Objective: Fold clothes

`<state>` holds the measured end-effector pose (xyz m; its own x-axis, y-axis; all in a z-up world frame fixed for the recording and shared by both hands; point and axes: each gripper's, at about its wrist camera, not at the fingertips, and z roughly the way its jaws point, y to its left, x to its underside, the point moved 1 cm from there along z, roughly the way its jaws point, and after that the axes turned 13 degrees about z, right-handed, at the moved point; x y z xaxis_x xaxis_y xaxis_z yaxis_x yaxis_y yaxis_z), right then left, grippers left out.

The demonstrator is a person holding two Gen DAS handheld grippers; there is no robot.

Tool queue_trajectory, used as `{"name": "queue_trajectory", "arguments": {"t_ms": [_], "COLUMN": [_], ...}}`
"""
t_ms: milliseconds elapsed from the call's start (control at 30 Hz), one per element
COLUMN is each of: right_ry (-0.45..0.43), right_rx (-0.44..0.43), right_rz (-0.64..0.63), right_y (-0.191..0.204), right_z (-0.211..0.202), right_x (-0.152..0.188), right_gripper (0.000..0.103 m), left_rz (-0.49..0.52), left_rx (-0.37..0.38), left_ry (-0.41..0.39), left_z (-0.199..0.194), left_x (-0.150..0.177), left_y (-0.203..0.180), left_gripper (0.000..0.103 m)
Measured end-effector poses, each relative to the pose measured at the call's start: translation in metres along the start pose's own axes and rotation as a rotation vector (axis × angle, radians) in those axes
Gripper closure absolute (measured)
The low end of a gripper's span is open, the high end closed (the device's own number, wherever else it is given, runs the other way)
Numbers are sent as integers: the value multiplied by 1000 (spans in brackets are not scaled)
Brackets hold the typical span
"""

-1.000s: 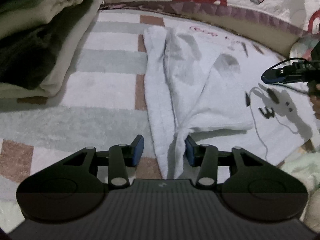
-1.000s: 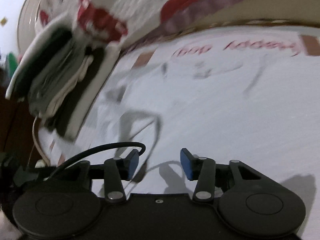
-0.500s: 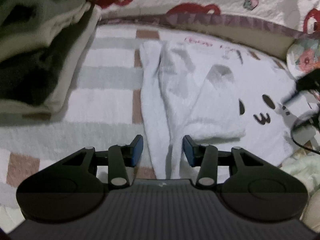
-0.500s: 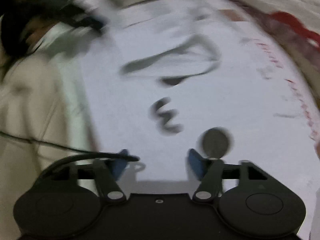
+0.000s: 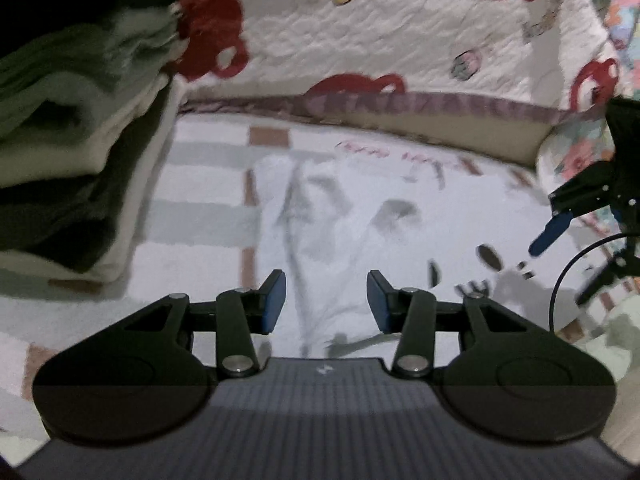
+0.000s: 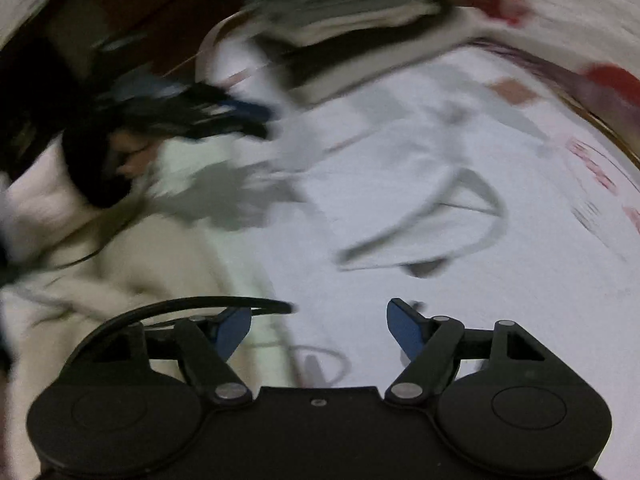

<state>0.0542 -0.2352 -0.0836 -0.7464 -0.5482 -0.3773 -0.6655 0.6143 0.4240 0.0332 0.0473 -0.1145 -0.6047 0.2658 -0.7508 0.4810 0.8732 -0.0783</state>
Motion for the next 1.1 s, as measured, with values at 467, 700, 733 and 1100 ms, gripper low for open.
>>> {"name": "queue_trajectory", "arguments": {"t_ms": [467, 700, 733, 1100], "right_ry": [170, -444, -469, -440], "right_rx": [837, 455, 424, 376], "right_rz": [-172, 597, 614, 291], "right_y": [-74, -121, -121, -93], "right_z": [62, 21, 25, 83], "right_x": [14, 6, 6, -34], "right_gripper": [27, 99, 99, 60], "left_rz": [0, -27, -27, 28], "left_rx": [-54, -88, -89, -63], "left_ry": [12, 43, 55, 68], "left_z": [28, 53, 58, 128], "left_x": [10, 11, 9, -51], "left_y": [-14, -11, -7, 29], "left_gripper": [59, 60, 61, 59]}}
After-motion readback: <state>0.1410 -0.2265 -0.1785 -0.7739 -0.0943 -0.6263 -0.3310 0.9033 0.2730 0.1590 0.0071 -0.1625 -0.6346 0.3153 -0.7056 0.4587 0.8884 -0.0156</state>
